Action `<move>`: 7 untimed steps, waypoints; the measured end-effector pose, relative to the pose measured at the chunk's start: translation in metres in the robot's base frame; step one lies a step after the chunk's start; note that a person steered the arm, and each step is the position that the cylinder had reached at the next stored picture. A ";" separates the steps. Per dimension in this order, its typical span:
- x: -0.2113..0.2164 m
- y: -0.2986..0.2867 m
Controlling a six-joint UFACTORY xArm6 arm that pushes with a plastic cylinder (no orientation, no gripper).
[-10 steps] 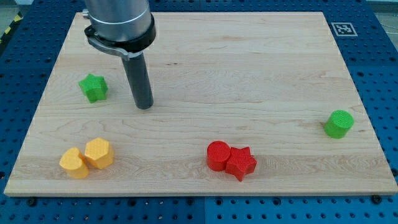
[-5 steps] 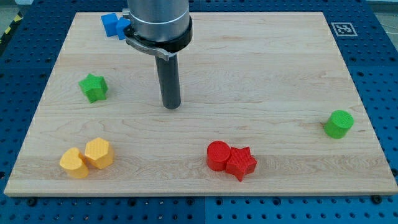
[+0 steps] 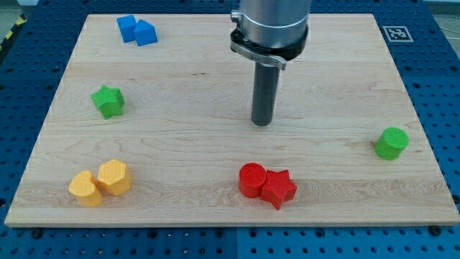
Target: Point your arm at the bottom side of the green circle
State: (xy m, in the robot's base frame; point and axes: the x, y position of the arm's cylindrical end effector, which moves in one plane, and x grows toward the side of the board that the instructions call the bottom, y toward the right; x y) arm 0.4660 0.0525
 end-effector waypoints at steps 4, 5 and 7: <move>0.029 0.070; 0.038 0.072; 0.067 0.099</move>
